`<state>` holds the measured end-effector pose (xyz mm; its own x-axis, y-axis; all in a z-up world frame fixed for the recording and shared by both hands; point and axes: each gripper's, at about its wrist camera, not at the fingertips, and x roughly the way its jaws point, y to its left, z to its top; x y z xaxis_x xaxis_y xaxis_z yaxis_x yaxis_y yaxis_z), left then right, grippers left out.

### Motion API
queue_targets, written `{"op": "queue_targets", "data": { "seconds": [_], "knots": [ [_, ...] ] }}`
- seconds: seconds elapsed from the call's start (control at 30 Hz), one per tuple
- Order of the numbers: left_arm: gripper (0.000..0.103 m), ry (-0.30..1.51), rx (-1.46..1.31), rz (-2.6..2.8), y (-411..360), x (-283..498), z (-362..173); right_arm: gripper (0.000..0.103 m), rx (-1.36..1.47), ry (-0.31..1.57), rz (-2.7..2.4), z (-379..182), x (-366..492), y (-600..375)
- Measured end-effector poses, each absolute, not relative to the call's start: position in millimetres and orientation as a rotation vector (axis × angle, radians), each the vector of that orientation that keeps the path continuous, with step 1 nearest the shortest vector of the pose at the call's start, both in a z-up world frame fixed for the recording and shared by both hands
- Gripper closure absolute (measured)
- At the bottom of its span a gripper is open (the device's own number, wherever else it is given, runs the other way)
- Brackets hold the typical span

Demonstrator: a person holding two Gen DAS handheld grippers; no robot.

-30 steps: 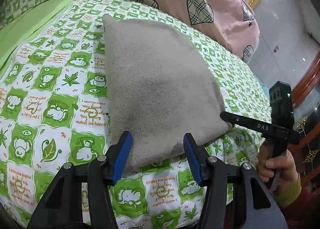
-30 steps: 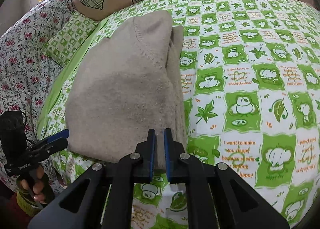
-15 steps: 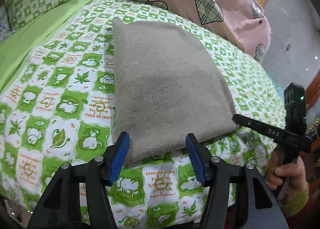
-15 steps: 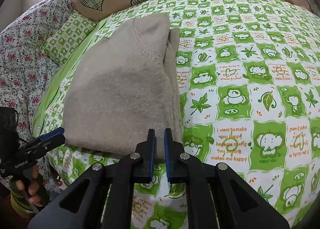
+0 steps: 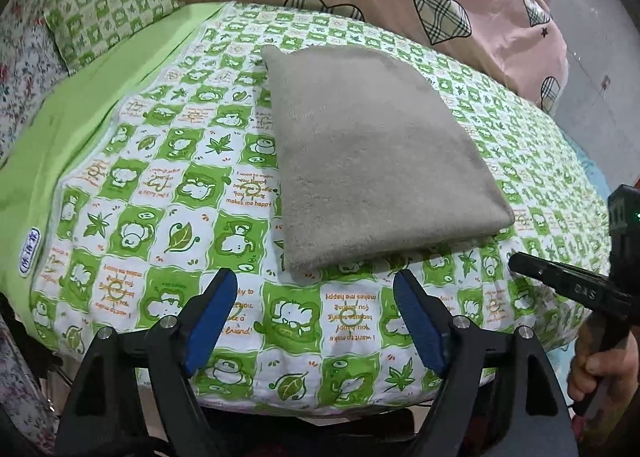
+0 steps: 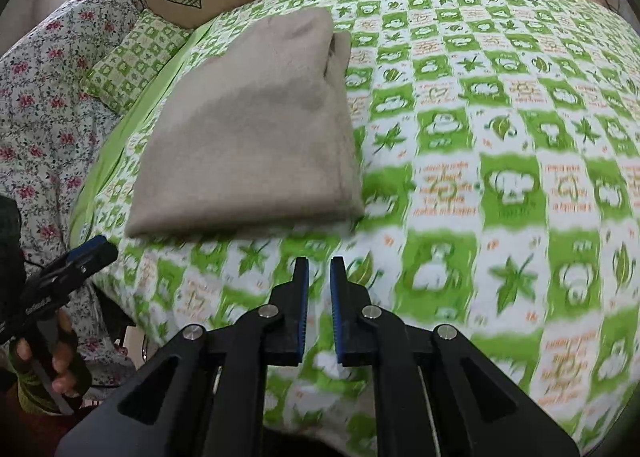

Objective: Fold small clothes

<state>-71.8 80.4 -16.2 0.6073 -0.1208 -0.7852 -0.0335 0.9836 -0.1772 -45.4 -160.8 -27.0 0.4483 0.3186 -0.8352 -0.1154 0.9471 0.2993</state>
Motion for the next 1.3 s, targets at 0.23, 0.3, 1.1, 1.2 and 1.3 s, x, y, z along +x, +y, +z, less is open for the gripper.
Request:
{"op": "queue_targets", "data": {
  "seconds": [0.23, 0.3, 1.1, 1.2, 1.3],
  "knots": [
    [0.02, 0.947, -0.12, -0.005, 76.5, -78.8, -21.2, 0.042, 0.143, 1.016, 0.287, -14.5, -66.2, -144.0],
    [0.02, 0.946, -0.123, 0.015, 79.8, -81.0, -22.3, 0.037, 0.115, 1.003, 0.28, -14.2, -67.4, -141.1],
    [0.015, 0.916, -0.026, 0.043, 63.9, -60.6, -15.9, 0.024, 0.143, 1.001, 0.304, -21.4, -47.6, -128.9],
    [0.015, 0.916, -0.029, 0.051, 66.6, -52.8, -13.9, 0.024, 0.132, 0.993, 0.32, -17.3, -40.2, -125.6],
    [0.015, 0.925, -0.043, 0.061, 69.8, -44.6, -11.3, 0.024, 0.127, 0.977, 0.328, -12.4, -33.2, -122.8]
  ]
}}
